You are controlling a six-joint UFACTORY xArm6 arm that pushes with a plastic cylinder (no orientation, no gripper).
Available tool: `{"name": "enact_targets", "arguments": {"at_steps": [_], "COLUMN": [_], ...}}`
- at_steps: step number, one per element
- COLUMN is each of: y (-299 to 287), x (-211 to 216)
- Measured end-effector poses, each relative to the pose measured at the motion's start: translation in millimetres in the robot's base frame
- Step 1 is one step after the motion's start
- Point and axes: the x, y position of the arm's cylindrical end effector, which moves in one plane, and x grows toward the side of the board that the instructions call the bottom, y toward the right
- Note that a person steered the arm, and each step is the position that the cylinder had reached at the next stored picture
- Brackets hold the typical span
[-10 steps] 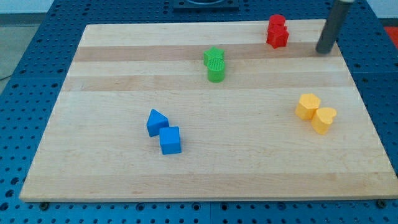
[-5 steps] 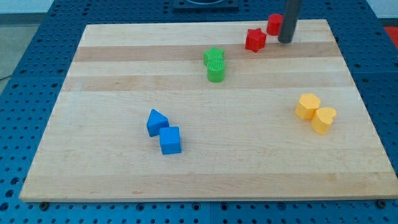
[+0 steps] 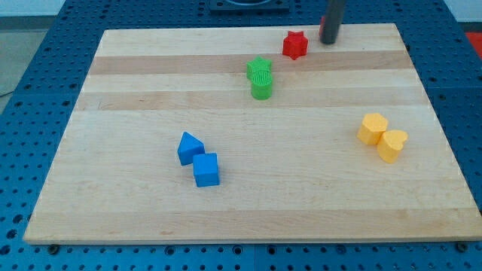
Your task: Keep green blocks and red blocks in a vertical line
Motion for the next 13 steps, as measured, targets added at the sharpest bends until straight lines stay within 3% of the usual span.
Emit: {"name": "enact_targets", "arguments": {"at_steps": [2,4,8,9,11,12,13], "y": [-103.9,-9.0,-87.3,-61.7,130.3,182.0,171.5], "x": [15.9,41.0,48.5,48.5,38.6,-27.8,-44.4]}}
